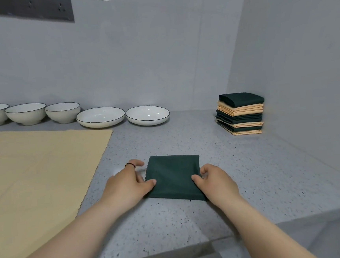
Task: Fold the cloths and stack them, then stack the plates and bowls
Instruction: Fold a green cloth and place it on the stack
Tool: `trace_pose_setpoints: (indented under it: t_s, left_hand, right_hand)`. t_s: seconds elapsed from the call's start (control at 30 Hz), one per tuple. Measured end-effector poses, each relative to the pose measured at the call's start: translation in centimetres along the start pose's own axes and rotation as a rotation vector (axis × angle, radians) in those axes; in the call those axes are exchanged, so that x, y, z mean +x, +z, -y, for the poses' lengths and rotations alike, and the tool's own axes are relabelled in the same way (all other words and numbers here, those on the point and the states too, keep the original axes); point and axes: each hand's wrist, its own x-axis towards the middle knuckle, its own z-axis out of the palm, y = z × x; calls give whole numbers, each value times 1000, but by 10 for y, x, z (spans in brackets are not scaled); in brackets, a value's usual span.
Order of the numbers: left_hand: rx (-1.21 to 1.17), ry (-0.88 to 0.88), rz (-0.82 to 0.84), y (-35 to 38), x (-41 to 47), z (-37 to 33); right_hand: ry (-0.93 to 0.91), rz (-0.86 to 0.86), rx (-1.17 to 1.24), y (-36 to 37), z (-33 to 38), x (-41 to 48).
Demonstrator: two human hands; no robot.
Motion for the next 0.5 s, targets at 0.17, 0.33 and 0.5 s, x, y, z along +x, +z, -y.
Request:
trace_pose_setpoints:
  t_s: [0.17, 0.33, 0.5]
  left_hand:
    - [430, 263, -27, 5, 23, -19]
    - [535, 362, 231, 31, 45, -36]
    - [586, 352, 276, 44, 49, -26]
  right_hand:
    - [-13, 21, -36, 1, 0, 2]
    - [-13, 42, -82, 0, 0, 3]
    - [-16, 74, -108, -1, 2, 5]
